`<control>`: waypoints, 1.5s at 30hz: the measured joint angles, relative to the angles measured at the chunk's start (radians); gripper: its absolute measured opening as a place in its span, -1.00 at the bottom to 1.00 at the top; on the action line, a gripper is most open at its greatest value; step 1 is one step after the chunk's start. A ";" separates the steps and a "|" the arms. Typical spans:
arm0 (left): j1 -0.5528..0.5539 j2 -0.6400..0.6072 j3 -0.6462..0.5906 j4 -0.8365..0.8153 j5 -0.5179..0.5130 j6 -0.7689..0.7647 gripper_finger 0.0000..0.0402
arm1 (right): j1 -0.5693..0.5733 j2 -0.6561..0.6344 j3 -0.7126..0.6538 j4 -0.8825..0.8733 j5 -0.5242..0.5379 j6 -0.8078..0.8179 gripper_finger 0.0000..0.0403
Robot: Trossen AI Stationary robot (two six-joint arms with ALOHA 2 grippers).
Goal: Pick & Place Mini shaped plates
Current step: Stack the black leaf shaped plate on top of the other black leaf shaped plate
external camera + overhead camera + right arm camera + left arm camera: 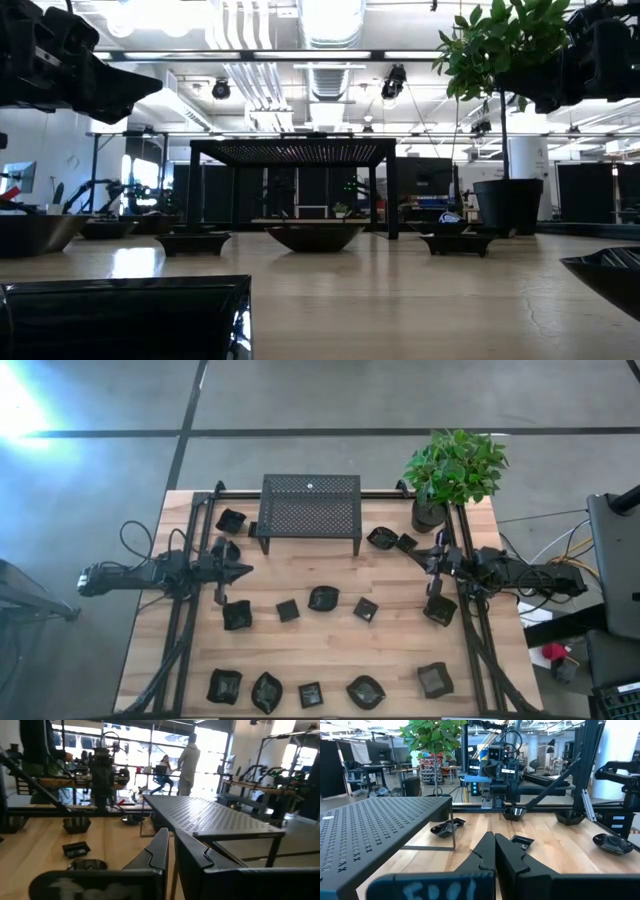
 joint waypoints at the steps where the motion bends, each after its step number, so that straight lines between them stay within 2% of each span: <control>1: 0.000 0.000 0.000 0.000 0.000 0.002 -1.00 | 0.000 0.010 0.009 -0.003 0.006 -0.005 -0.86; 9: 0.000 0.000 0.000 0.000 -0.008 0.003 -1.00 | 0.000 0.163 0.091 -0.009 0.011 -0.009 -0.86; 15: 0.000 0.000 0.000 0.000 -0.012 0.016 -1.00 | 0.000 0.353 0.178 -0.019 0.004 0.003 -0.86; 18: 0.000 0.000 0.000 0.000 -0.013 0.017 -1.00 | 0.005 0.451 0.235 -0.051 -0.036 0.036 -0.86; 29: 0.000 0.000 0.000 0.000 -0.015 0.016 -1.00 | 0.080 0.784 0.406 -0.118 -0.079 0.022 -0.86; 34: 0.000 0.000 0.000 0.000 -0.015 0.018 -1.00 | 0.116 0.885 0.439 -0.114 -0.081 0.010 -0.86; 45: 0.000 0.000 0.000 -0.002 -0.015 0.019 -1.00 | 0.118 1.088 0.539 -0.113 -0.079 0.001 -0.86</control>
